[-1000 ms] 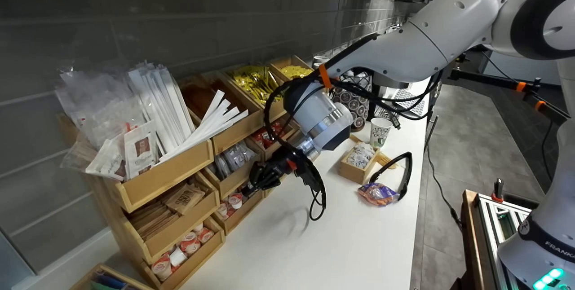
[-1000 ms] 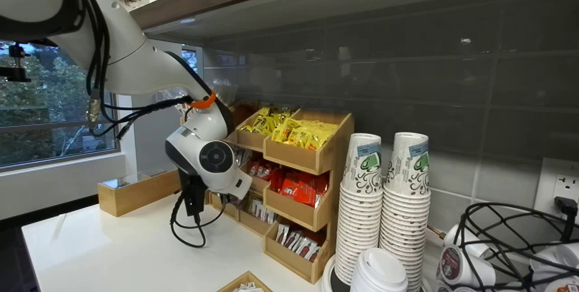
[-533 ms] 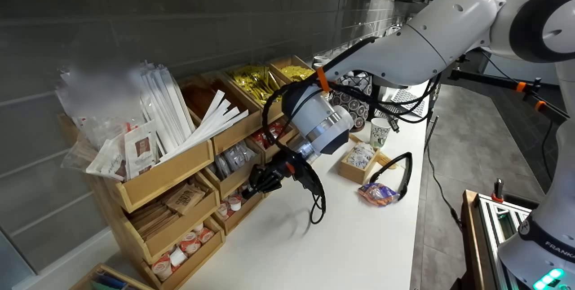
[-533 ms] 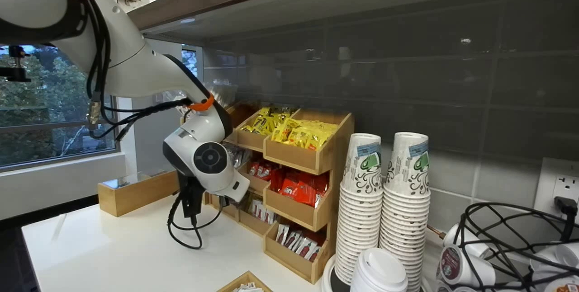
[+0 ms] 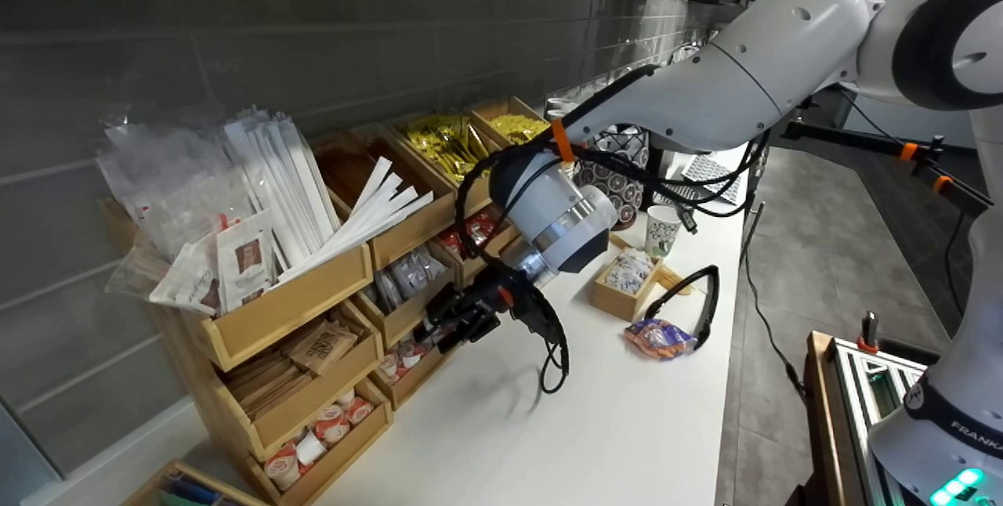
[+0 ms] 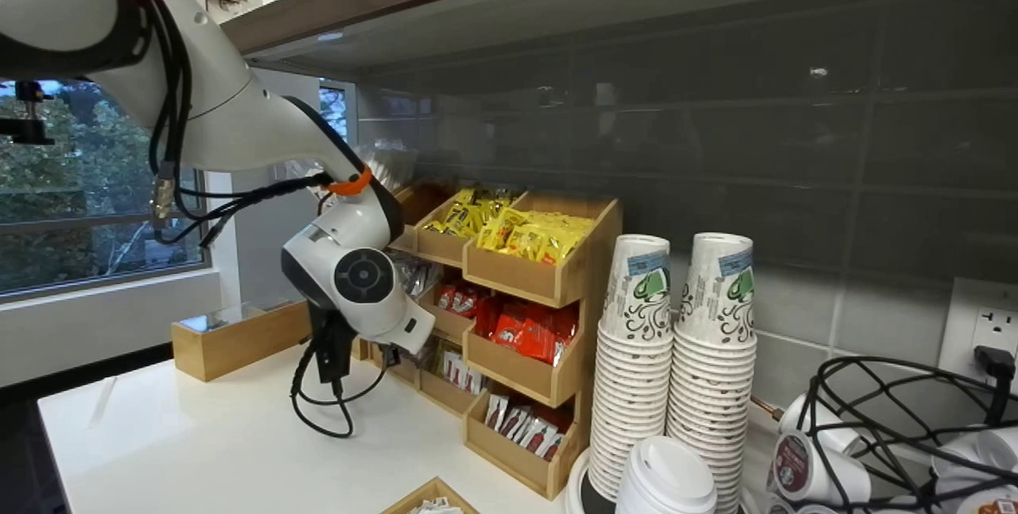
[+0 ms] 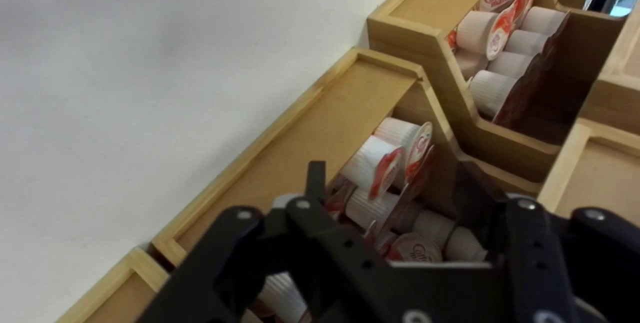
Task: Put the coffee pod from the counter on the bottom shelf.
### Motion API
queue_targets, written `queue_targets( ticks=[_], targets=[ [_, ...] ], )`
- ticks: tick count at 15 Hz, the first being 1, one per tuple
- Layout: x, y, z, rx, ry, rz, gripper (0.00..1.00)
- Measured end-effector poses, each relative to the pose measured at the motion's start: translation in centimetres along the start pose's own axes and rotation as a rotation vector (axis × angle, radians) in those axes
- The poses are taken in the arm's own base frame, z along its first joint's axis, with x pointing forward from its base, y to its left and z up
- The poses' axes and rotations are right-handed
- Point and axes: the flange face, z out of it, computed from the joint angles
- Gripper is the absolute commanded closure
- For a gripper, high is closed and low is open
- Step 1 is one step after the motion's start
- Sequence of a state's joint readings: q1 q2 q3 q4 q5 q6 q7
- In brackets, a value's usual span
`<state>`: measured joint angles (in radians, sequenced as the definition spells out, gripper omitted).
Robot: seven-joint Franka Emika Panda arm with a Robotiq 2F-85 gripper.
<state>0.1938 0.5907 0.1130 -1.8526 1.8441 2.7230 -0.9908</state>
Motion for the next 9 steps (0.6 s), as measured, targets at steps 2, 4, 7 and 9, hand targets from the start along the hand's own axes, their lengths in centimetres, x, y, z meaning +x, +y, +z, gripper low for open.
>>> queue_targets(
  ticks=[2,4,7,9],
  targets=[
    [-0.2,-0.5,-0.2,0.002,-0.006,-0.017,0.0],
    [-0.7,-1.0,-0.4,-0.001,-0.02,-0.046,0.0],
    [-0.9,-2.3,-1.3,0.004,-0.037,-0.1,0.0],
    [-1.0,-3.2,-2.0,0.006,-0.048,-0.14,0.0]
  ],
)
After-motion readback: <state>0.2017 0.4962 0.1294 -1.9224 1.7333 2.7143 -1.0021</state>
